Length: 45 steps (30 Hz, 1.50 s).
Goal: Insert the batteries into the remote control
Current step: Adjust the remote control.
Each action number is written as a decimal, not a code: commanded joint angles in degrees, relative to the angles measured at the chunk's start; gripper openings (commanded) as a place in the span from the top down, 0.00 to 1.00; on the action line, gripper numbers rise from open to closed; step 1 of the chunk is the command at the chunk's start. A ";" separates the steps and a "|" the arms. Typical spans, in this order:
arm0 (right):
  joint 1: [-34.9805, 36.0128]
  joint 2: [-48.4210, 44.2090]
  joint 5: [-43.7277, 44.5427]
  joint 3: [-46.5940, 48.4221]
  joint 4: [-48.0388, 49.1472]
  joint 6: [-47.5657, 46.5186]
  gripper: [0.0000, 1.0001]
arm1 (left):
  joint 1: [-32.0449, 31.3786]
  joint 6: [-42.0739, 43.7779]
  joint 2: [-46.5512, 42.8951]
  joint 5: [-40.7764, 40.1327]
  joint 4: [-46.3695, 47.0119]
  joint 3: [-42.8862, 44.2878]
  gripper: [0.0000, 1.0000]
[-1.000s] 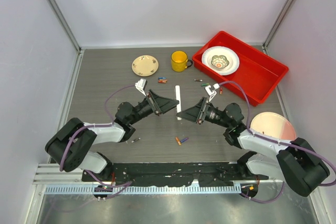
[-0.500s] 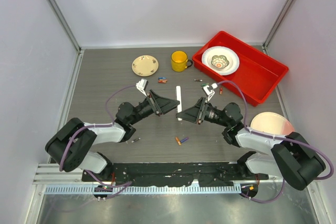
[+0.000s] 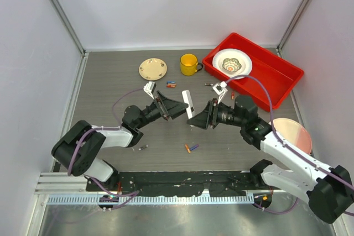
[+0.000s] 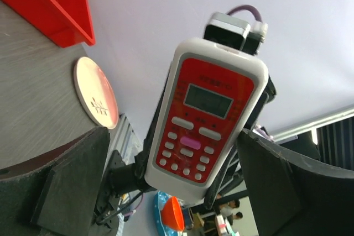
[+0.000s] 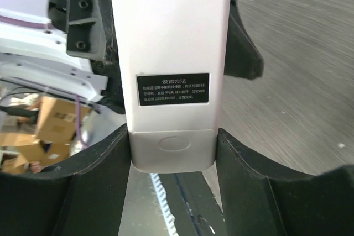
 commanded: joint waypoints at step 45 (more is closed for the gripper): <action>23.52 11.13 50.52 23.02 -40.19 -22.42 0.99 | -8.01 22.94 -9.16 -18.83 -43.72 11.39 0.34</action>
